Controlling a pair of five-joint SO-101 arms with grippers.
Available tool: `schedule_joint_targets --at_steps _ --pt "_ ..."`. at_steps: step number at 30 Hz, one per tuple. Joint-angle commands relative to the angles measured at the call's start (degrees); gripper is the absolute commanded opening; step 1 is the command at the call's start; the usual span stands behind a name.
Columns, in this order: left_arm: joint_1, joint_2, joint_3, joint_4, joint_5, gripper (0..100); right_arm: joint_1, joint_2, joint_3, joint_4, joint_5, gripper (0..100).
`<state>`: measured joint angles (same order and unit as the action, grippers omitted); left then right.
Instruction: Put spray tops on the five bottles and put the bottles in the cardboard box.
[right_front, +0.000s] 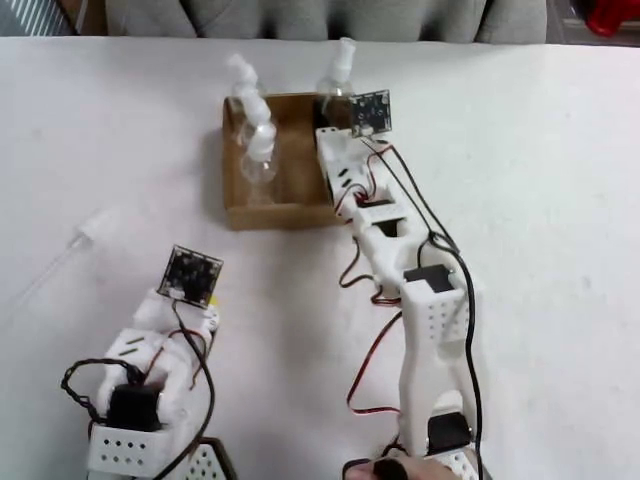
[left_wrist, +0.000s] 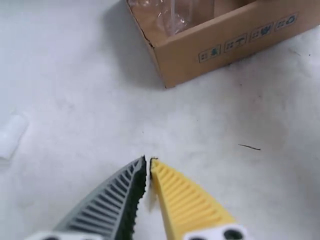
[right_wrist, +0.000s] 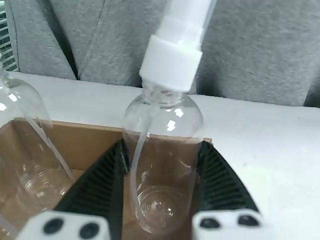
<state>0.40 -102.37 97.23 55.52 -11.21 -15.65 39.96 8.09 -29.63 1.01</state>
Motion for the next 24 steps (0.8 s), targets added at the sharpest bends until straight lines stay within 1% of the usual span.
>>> schedule_joint_targets --at_steps 1,24 --pt "-0.7 -0.4 -0.2 0.0 -0.7 2 0.7 -0.9 -0.5 -0.7 0.6 1.5" --pt "-0.7 -0.4 -0.2 0.1 -0.7 2 0.6 -0.5 -0.5 -0.7 0.6 1.5"
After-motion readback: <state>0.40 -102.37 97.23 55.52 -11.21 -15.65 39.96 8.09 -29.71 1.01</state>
